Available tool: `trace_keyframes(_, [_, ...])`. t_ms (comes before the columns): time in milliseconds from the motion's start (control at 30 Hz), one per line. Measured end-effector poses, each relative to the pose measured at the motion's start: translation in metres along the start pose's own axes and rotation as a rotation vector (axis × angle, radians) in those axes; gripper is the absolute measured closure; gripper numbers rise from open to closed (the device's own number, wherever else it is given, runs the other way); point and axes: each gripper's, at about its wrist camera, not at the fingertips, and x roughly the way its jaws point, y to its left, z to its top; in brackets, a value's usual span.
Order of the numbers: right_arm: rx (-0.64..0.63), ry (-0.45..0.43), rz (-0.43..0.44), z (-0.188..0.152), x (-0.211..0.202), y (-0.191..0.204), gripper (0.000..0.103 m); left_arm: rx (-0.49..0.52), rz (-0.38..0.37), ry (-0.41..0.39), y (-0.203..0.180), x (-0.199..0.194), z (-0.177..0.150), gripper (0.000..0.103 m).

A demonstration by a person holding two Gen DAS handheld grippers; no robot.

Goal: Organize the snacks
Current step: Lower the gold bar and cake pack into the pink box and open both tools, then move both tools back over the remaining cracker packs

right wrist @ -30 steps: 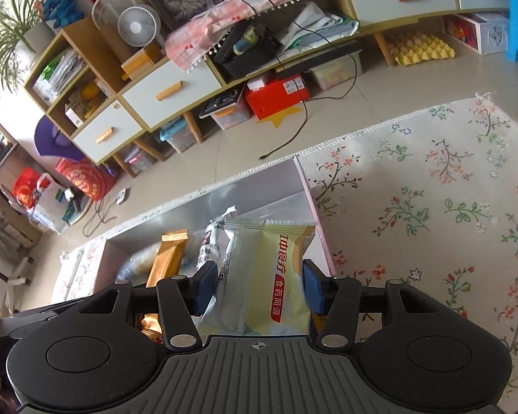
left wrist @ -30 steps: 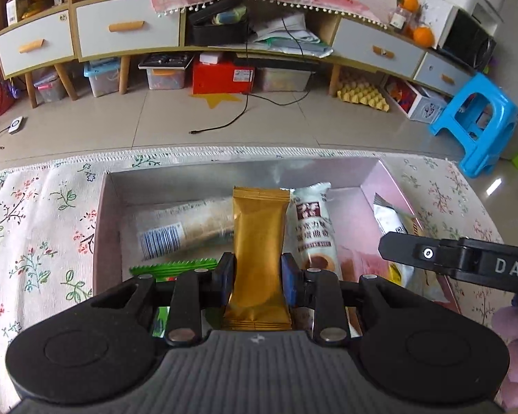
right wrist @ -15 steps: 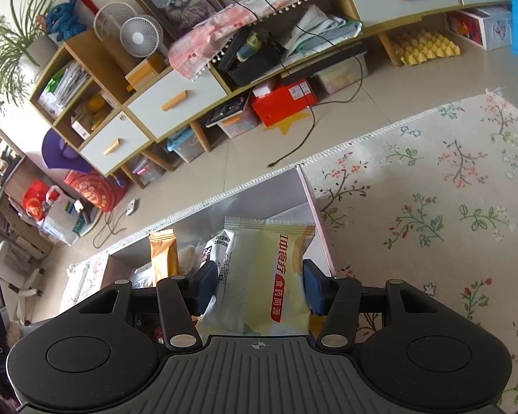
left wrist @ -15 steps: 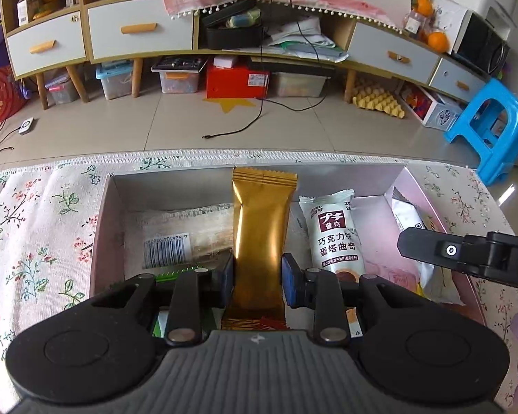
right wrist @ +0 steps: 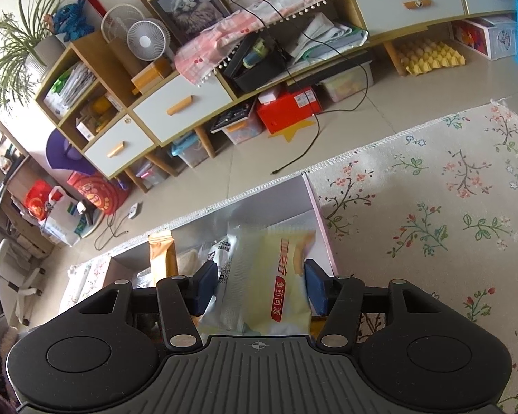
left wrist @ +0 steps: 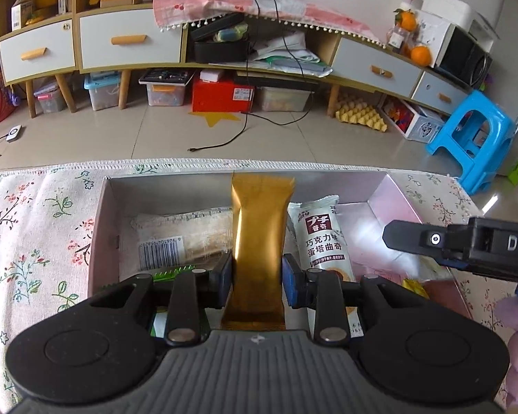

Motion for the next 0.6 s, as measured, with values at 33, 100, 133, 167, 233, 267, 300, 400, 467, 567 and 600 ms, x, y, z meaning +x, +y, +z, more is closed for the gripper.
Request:
trace_keyframes(33, [0.007,-0.002,0.009,0.001,-0.002,0.000,0.042,-0.003,-0.003,-0.005,0.000,-0.002,0.000,0.072])
trace_keyframes(100, [0.020,-0.011,0.022,0.003,-0.006,-0.001,0.037,-0.008,-0.020,-0.004,0.001,-0.004,-0.001,0.064])
trace_keyframes(133, [0.023,-0.013,0.024,0.004,-0.008,-0.001,0.036,-0.010,-0.023,-0.007,0.001,-0.006,-0.001,0.063])
trace_keyframes(167, [0.024,-0.015,0.026,0.005,-0.011,0.000,0.036,-0.011,-0.023,-0.007,0.000,-0.007,-0.001,0.062])
trace_keyframes(233, [0.021,-0.021,0.027,0.007,-0.017,0.001,0.034,-0.007,-0.016,-0.005,-0.002,-0.012,-0.001,0.057])
trace_keyframes(267, [0.016,-0.023,0.023,0.008,-0.020,0.003,0.033,0.000,-0.014,-0.008,-0.003,-0.016,-0.001,0.055])
trace_keyframes(300, [0.009,-0.025,0.020,0.008,-0.024,0.004,0.031,0.004,-0.015,-0.012,-0.005,-0.020,-0.001,0.053])
trace_keyframes(400, [-0.007,-0.023,0.013,0.008,-0.035,0.009,0.028,0.006,-0.019,-0.028,-0.009,-0.033,-0.002,0.042])
trace_keyframes(467, [-0.010,-0.021,0.007,0.008,-0.043,0.011,0.025,0.001,-0.019,-0.038,-0.012,-0.043,-0.005,0.035])
trace_keyframes(567, [-0.021,-0.015,-0.002,0.005,-0.056,0.015,0.022,-0.002,-0.014,-0.046,-0.016,-0.055,-0.012,0.029])
trace_keyframes(600, [-0.028,-0.010,-0.006,0.004,-0.061,0.017,0.022,-0.004,-0.009,-0.048,-0.017,-0.059,-0.014,0.027])
